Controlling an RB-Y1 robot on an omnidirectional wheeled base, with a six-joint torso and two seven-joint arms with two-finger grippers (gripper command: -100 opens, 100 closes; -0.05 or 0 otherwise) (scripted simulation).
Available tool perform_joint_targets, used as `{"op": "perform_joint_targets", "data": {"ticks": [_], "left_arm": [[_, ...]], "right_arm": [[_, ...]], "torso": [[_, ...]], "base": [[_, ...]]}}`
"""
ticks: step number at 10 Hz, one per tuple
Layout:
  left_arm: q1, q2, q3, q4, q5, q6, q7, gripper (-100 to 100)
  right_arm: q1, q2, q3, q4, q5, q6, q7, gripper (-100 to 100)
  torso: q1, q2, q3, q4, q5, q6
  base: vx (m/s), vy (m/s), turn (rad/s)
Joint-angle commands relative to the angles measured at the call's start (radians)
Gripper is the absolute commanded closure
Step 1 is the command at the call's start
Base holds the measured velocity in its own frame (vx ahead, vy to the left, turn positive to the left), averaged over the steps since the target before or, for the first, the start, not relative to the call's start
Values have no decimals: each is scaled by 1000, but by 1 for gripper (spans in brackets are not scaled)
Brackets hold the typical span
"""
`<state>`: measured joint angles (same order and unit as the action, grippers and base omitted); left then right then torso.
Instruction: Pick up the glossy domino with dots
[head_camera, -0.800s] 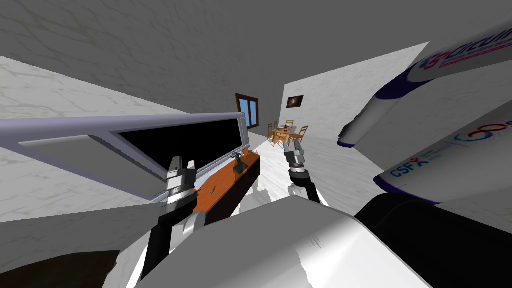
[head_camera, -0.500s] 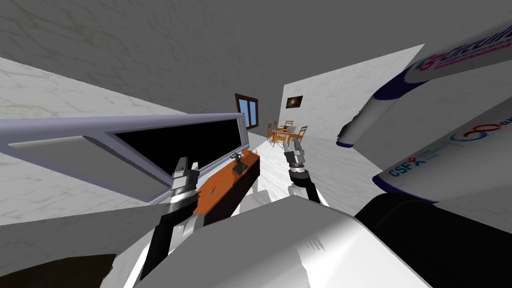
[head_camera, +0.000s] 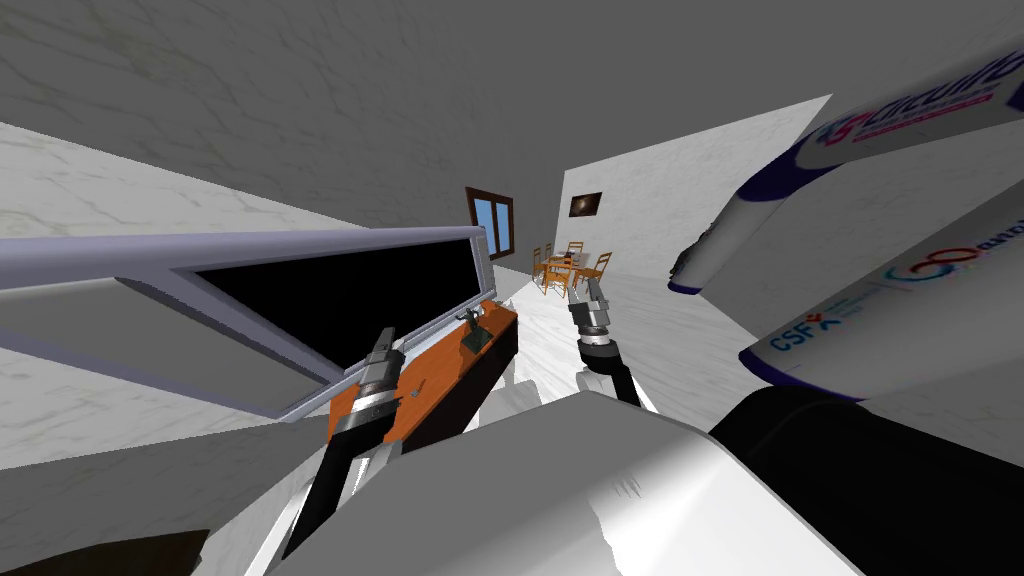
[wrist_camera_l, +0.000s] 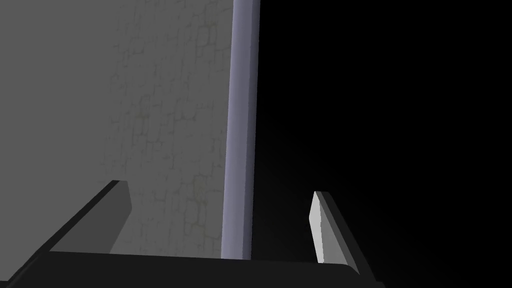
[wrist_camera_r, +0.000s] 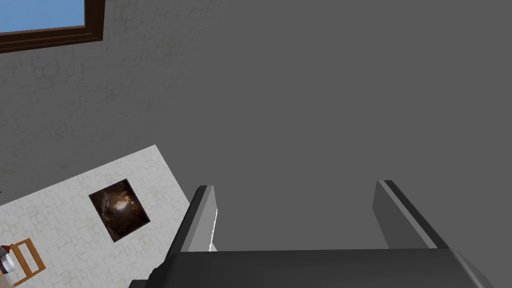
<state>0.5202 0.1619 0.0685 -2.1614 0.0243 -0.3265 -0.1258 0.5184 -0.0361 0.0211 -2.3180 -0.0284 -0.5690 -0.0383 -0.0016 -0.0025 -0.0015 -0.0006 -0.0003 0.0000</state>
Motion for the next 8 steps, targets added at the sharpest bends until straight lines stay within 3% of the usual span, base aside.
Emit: {"op": "perform_joint_targets", "data": {"ticks": [1, 5, 8], "left_arm": [[16, 13, -2, 37, -16, 10, 2, -100], [67, 40, 0, 177, -71, 45, 15, -100], [80, 44, 1, 231, -87, 54, 18, -100]], "right_arm": [[0, 0, 0, 0, 0, 0, 0, 0], [0, 0, 0, 0, 0, 0, 0, 0], [0, 0, 0, 0, 0, 0, 0, 0]], "torso": [[0, 0, 0, 0, 0, 0], [0, -2, -1, 0, 0, 0], [0, 0, 0, 0, 0, 0]], "base": [[25, -25, -38], [56, -35, -62], [34, -23, -25]]}}
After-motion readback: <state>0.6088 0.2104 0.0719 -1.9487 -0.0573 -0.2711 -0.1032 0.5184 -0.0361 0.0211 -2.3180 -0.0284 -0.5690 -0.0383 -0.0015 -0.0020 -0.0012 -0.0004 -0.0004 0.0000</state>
